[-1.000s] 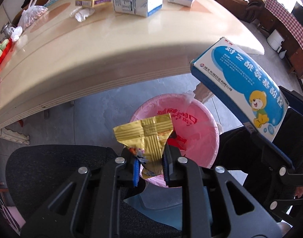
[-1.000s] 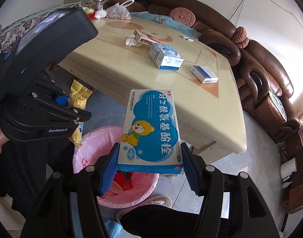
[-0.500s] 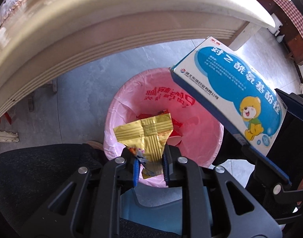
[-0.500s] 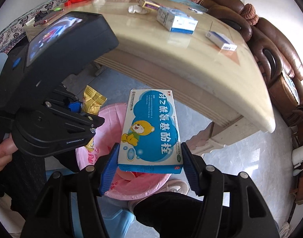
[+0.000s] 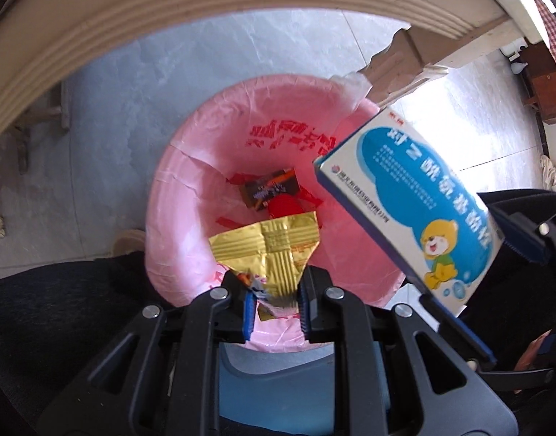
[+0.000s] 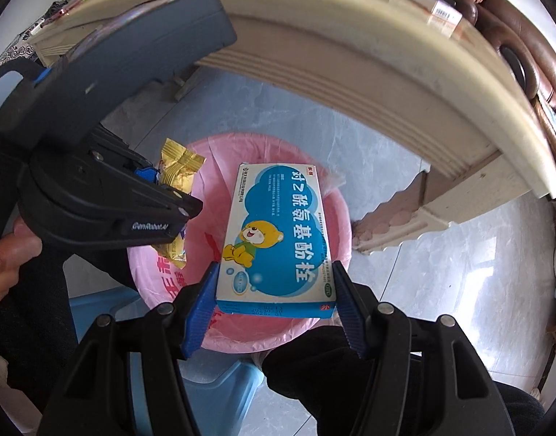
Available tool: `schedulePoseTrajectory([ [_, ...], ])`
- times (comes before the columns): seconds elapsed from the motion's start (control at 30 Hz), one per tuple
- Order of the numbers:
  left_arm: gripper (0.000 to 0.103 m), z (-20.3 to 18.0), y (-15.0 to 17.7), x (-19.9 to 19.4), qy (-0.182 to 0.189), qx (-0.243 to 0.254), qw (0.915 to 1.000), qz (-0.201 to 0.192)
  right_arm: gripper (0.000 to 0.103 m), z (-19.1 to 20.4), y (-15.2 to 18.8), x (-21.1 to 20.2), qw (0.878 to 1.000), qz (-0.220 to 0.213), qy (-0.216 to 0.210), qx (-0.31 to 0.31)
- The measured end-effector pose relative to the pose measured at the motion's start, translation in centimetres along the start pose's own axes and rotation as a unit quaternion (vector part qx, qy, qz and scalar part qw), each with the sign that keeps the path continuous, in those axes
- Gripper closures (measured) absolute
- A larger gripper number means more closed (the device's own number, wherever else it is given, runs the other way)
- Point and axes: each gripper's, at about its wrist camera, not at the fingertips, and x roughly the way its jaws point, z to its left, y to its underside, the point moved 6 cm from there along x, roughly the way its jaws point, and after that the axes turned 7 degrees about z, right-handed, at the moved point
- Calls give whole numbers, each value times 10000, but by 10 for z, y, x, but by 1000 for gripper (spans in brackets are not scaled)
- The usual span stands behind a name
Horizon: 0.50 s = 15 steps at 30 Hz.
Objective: Collect trash
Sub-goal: 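Carry the yellow wrapper and blue medicine box over the pink trash bin with both tools, then open the left tool to drop the wrapper while the right tool drops the medicine box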
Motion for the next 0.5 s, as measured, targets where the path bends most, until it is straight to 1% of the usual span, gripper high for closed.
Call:
schedulePoseTrajectory([
  [0.13, 84, -1, -5, 8, -5, -18, 9999, 125, 44, 0, 0, 19, 9997, 214, -114, 77],
  [0.33, 84, 5, -10, 24, 52, -191, 9990, 398, 44, 0, -3, 43, 9986, 450, -232, 146],
  [0.5, 84, 6, -15, 36, 31, -221, 9984, 512, 44, 0, -10, 60, 9974, 621, -305, 188],
])
